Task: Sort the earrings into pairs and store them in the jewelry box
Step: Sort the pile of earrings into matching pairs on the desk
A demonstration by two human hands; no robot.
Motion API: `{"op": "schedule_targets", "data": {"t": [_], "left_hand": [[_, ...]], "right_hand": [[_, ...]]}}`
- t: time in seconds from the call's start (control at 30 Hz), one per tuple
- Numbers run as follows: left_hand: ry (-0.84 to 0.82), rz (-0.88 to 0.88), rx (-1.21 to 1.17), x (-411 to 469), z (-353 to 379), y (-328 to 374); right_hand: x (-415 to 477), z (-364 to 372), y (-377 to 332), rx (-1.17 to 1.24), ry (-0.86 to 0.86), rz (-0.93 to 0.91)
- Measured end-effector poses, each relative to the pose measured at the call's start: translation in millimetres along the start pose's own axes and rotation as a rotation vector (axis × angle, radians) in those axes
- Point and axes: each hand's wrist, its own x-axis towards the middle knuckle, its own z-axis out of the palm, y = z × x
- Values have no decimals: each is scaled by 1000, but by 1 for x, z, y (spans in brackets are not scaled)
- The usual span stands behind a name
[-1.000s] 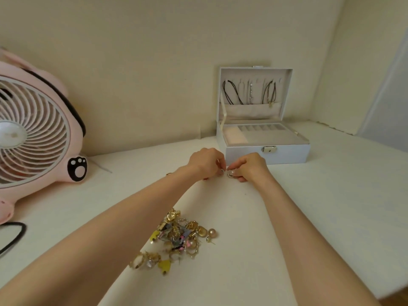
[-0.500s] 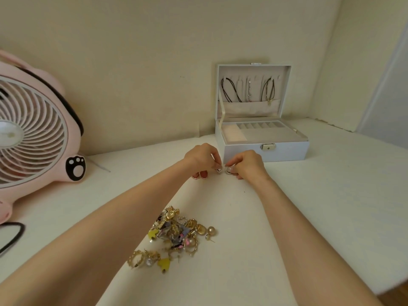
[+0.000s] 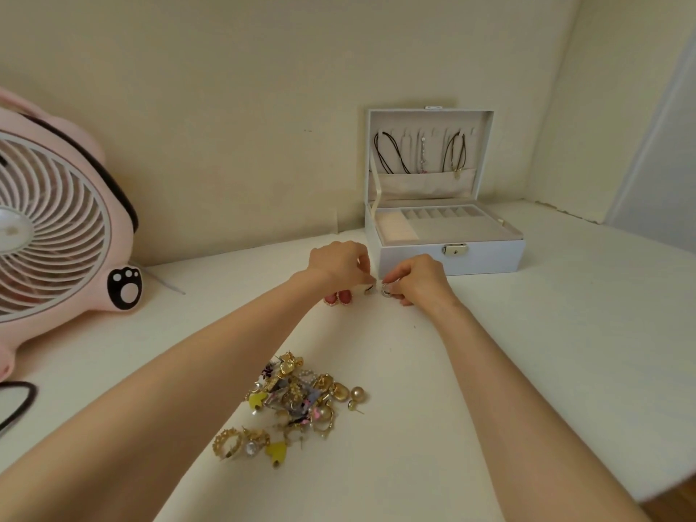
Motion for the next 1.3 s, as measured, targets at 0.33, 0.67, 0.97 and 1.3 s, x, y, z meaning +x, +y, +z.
{"op": "schedule_targets", "data": {"t": [0.33,0.67,0.97,1.3], "left_hand": [[-48,4,13,0,8,8],[-26,-44,-29,-3,8,11],[99,-6,-5,-22,-10,-2],[202,70,-234,-109,-19,-59]], "right_hand": [[-1,-2,-3,21,-28,32],[1,0,0,16,-11,4],[4,-1,0,48,45,12],[-53,9,-55,158,-240,-285]]}}
